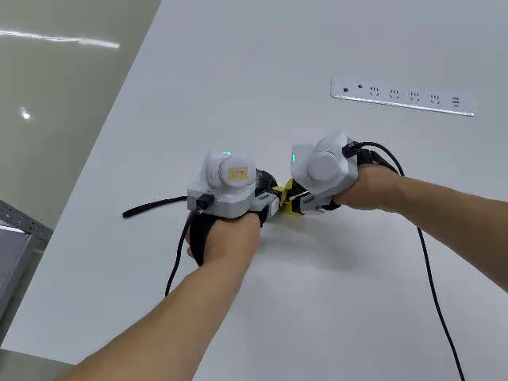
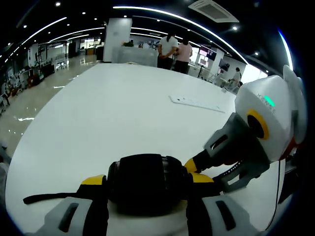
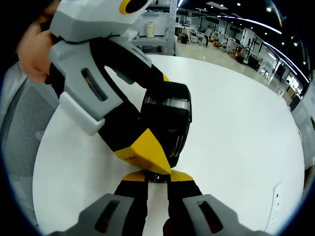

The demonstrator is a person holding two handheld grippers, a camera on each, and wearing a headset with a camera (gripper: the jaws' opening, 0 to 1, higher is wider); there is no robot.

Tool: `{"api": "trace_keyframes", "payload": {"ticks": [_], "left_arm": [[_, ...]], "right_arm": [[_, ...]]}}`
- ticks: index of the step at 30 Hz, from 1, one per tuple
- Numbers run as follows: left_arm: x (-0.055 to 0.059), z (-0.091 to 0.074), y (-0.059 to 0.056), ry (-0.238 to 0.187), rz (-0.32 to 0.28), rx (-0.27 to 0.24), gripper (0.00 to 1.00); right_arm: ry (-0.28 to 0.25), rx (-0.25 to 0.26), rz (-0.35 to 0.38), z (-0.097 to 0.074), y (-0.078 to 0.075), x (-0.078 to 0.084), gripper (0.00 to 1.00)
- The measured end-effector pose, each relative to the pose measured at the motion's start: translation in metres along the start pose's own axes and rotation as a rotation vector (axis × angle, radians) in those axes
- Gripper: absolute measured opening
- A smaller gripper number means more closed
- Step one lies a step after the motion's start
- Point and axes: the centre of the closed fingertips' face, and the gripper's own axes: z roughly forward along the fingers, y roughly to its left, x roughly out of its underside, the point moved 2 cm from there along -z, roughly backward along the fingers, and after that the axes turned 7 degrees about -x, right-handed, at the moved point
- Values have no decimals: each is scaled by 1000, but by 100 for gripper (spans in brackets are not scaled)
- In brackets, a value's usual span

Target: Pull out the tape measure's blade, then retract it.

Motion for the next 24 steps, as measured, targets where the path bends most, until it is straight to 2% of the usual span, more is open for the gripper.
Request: {"api": "trace_keyframes", "payload": {"ticks": [11, 14, 24], "left_arm": [[0, 1, 0, -1, 1, -2, 61], [0, 1, 0, -3, 0, -3, 61], [0, 0, 0, -10, -1, -9, 62]], "right_arm": [[20, 8, -7, 2, -1, -1, 15], [45, 1, -26, 3, -1, -2, 15], [42, -3, -6, 2, -1, -1, 15]]}}
